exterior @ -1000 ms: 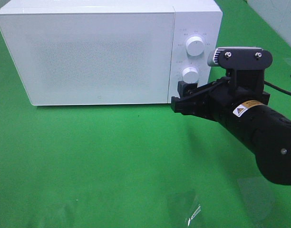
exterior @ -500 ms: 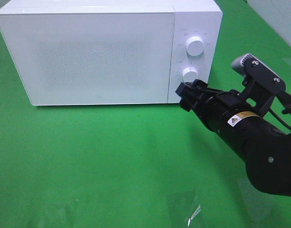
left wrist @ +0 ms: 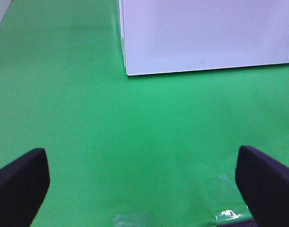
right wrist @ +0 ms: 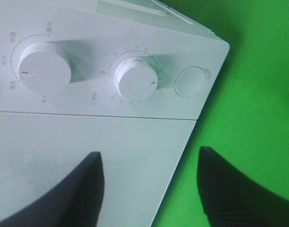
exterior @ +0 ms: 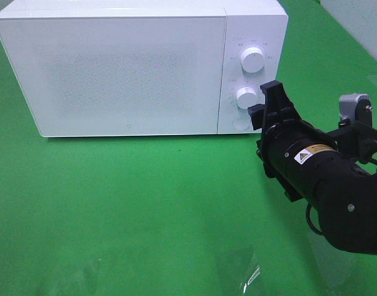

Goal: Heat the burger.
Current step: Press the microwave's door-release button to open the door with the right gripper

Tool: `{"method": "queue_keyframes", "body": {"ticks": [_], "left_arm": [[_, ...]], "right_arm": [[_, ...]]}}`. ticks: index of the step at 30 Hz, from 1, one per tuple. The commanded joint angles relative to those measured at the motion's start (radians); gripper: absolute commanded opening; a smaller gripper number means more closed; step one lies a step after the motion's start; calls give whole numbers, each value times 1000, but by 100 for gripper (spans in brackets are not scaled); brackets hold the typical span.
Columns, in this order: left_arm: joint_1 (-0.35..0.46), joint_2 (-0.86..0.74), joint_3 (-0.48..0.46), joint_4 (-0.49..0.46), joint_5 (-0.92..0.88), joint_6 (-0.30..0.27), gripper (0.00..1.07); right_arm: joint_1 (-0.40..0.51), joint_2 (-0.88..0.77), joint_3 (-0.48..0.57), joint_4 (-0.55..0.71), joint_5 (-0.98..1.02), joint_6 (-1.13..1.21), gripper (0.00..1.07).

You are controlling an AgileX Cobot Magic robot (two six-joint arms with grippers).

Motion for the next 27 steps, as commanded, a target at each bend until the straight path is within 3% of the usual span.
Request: {"method": "queue_keyframes", "body": {"ticks": [1, 2, 3, 4, 5, 10, 20, 27], "left_arm": [[3, -17, 3, -2, -13, 2, 100], [3, -17, 3, -2, -13, 2, 100], [3, -17, 3, -2, -13, 2, 100], [3, -17, 3, -2, -13, 2, 100], [3, -17, 3, -2, -13, 2, 100], [3, -17, 3, -2, -13, 2, 100], [3, -17, 3, -2, -13, 2, 100], [3, -17, 3, -2, -13, 2, 100]], "right_arm": [[1, -1, 1, -2, -21, 68, 35], [1, -1, 1, -2, -21, 68, 35], [1, -1, 1, -1, -32, 95, 26], [1, -1, 1, -1, -32, 95, 26], [1, -1, 1, -1, -37, 128, 18], [1, -1, 1, -1, -35, 173, 2], [-6, 2, -1, -2, -28, 218, 0], [-30, 102, -42, -27, -28, 278, 0]]}}
